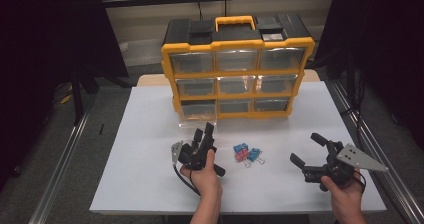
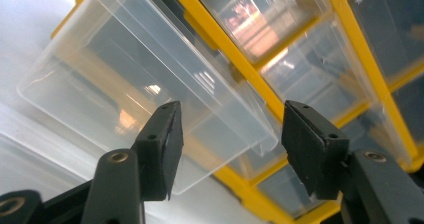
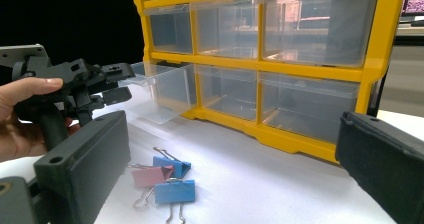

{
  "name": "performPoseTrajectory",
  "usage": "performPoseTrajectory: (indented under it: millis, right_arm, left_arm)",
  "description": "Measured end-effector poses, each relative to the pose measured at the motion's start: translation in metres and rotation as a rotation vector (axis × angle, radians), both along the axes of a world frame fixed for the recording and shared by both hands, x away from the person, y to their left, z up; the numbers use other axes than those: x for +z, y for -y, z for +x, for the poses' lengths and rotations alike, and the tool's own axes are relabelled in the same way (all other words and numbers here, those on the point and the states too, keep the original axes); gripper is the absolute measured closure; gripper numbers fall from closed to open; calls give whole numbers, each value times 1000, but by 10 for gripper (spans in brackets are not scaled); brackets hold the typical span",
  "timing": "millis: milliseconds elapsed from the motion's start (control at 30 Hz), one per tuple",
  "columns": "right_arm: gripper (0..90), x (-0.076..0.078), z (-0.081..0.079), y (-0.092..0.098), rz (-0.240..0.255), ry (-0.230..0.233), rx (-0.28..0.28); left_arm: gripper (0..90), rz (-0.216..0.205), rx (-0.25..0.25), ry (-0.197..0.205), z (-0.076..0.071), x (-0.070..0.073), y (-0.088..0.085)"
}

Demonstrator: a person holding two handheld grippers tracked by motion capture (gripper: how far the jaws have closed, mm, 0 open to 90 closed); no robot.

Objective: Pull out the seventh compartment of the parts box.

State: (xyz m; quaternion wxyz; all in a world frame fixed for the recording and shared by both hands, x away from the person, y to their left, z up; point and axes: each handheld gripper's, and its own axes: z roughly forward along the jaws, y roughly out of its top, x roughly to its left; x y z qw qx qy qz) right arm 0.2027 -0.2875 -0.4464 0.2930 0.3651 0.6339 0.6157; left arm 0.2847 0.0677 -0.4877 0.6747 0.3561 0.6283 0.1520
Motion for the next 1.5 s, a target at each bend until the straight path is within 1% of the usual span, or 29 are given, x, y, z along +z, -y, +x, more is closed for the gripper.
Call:
performPoseTrajectory:
  millis: [67,100,133,167,200,300,367,400,433,500,533,567,600,633,667,733,800,900,967,1067,1100,1133,1200,1267,1300,1333,1400,1433,1500]
  right_arm:
    - [10,0,0,0,0,0,1]
    - [10,0,0,0,-1,1,0]
    - [10,0,0,0,-1,1,0]
    - [10,0,0,0,1,0,3]
    - [10,0,0,0,-1,-1,1]
    - [10,0,0,0,-2,-2,2]
    - [10,0,0,-1,-2,-2,3]
    - [10,0,0,-1,-2,-2,2]
    - [10,0,0,-1,-2,-2,2]
    - [10,0,0,-1,-3,-2,3]
    - [10,0,0,-1,-5,-2,3]
    - [10,0,0,-1,-5,-2,3]
    - [10,0,0,-1,-4,-2,2]
    - [10,0,1,-1,-7,-1,2]
    - [10,0,1,-1,-6,-2,3]
    - [10,0,1,-1,-6,-2,2]
    - [10,0,1,-1,-5,-4,3]
    - [10,-1,1,-1,-6,-5,4]
    - [10,-1,1,-1,-5,-4,6]
    - [10,-1,1,-1,-5,-6,6]
    - [10,-1,1,0,-5,-5,7]
    - [10,-1,1,0,-5,-7,5]
    - [10,-1,1,0,-5,-10,9]
    - [9,-1,1,1,-2,-8,9]
    - [10,-1,1,1,-2,-8,4]
    - [9,-1,1,1,-3,-8,5]
    - [9,-1,1,1,-4,-8,3]
    - [9,-1,1,1,0,-11,3]
    - [9,-1,1,2,0,-9,6]
  left_arm:
    - [369,47,-23,10,-1,0,-1]
    - [344,99,-48,14,-2,-2,-4]
    - [325,99,-48,14,-2,-2,-4]
    - [311,79,-32,15,-1,-1,-2]
    - [301,139,-68,20,-3,-3,-7]
    - [273,158,-60,25,-2,-2,-7]
    - [244,199,-84,42,-3,-2,-8]
    - [237,235,-97,40,-4,-2,-9]
    - [224,243,-99,44,-4,-1,-8]
    - [199,287,-119,55,-5,-1,-9]
    - [187,294,-132,57,-5,-1,-10]
    - [175,302,-116,54,-5,-1,-9]
    - [162,311,-125,56,-5,0,-9]
    - [151,326,-152,56,-6,1,-10]
    - [136,331,-162,63,-5,1,-10]
    - [104,372,-187,77,-6,3,-10]
    - [86,397,-215,100,-6,6,-9]
    - [64,443,-263,113,-7,9,-8]
    - [59,467,-288,128,-6,11,-6]
    - [58,484,-348,141,-5,13,-5]
    - [58,507,-362,142,-5,14,-5]
    - [58,516,-374,148,-5,15,-4]
    - [58,504,-385,150,-4,16,-2]
    - [58,534,-412,157,-3,16,-2]
    - [58,535,-420,152,-3,16,-2]
    - [59,541,-437,165,-2,16,-2]
    - [60,560,-459,169,-1,16,-3]
    - [65,540,-453,164,-1,16,0]
    - [70,560,-485,166,0,17,0]
